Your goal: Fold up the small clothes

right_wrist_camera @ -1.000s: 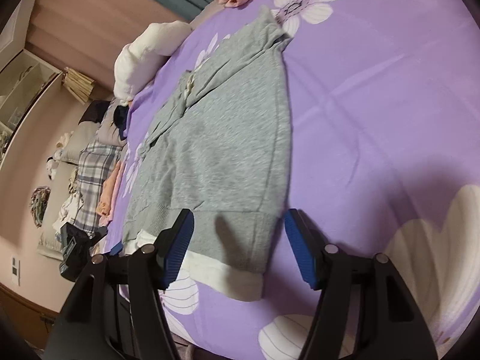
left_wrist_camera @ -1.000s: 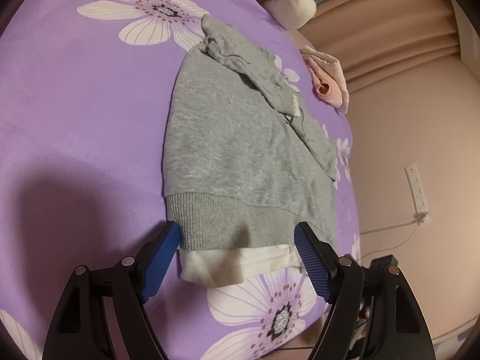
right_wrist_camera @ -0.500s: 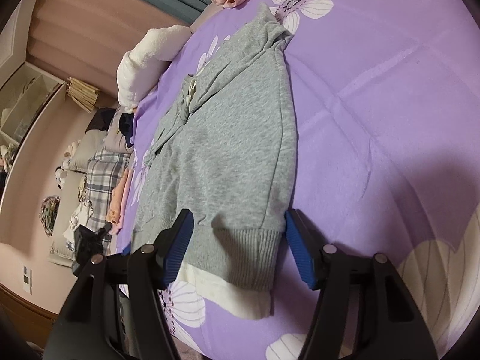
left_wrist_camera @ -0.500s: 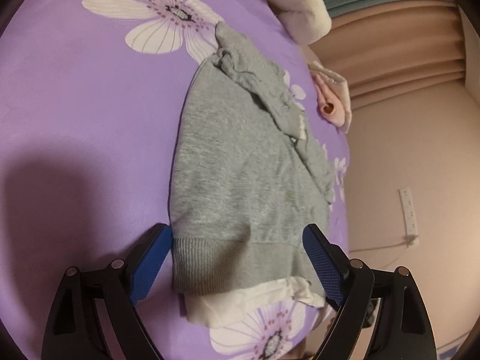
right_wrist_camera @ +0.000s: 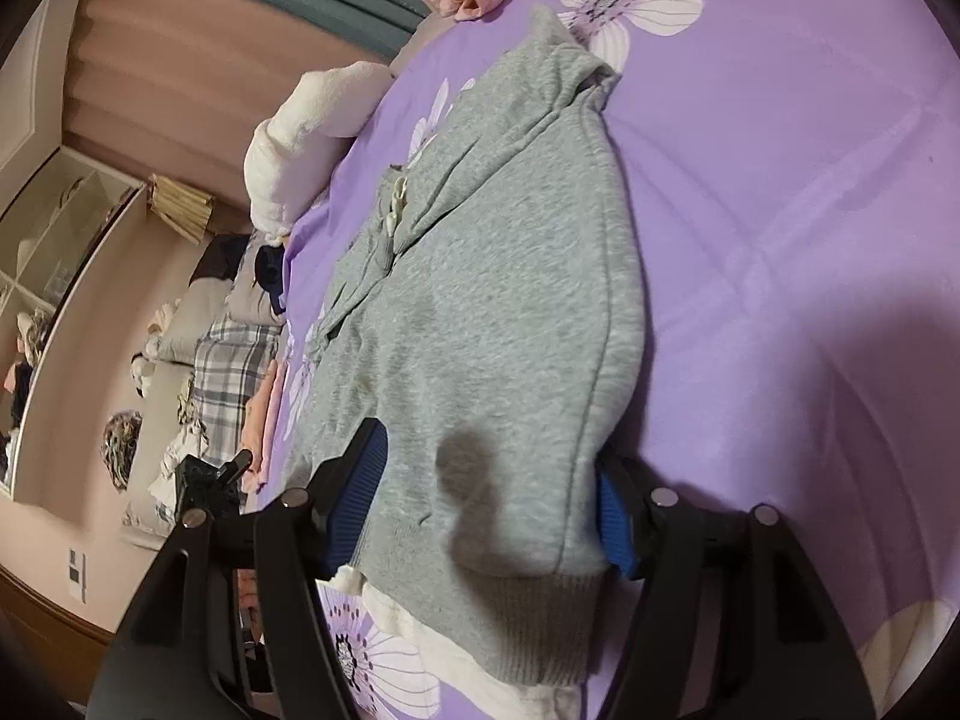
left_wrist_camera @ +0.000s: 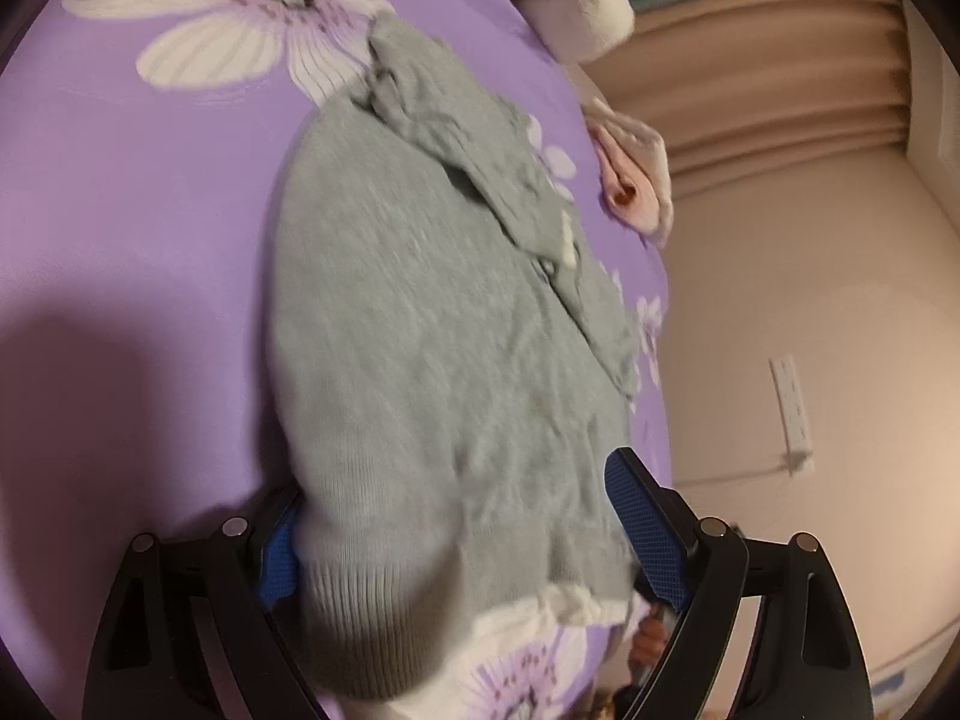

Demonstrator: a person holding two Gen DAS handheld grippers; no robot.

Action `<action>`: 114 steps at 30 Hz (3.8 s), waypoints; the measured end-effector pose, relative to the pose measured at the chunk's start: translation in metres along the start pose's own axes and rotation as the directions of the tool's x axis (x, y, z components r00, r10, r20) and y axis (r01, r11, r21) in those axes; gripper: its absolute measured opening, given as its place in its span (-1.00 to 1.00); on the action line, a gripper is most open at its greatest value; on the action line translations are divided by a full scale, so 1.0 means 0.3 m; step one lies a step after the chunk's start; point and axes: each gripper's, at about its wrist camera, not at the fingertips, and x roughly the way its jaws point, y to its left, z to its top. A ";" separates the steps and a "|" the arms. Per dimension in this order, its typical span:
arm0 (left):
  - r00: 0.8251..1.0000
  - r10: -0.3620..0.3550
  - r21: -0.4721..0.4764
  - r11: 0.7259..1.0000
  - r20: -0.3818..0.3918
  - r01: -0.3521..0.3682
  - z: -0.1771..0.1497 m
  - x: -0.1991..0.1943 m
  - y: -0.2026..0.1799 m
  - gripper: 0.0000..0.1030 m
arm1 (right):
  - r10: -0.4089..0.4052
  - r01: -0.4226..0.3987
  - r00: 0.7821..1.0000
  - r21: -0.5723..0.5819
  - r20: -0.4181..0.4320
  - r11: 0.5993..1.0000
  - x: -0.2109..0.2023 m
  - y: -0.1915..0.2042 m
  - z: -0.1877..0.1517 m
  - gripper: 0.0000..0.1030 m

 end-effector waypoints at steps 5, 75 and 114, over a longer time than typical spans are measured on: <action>0.999 -0.010 0.021 1.000 -0.045 0.011 -0.069 -0.013 -0.016 0.70 | 0.012 -0.011 0.999 0.007 -0.035 1.000 -0.008 0.010 -0.031 0.25; 0.987 0.159 -0.020 0.987 0.035 -0.158 -0.094 -0.056 -0.024 -0.71 | -0.248 0.274 0.960 -0.260 0.130 0.926 0.014 0.235 -0.152 -0.76; 0.995 0.044 0.158 0.986 0.095 -0.059 -0.144 -0.131 -0.198 -0.82 | -0.190 0.228 0.969 -0.270 0.159 0.935 -0.076 0.287 -0.184 -0.76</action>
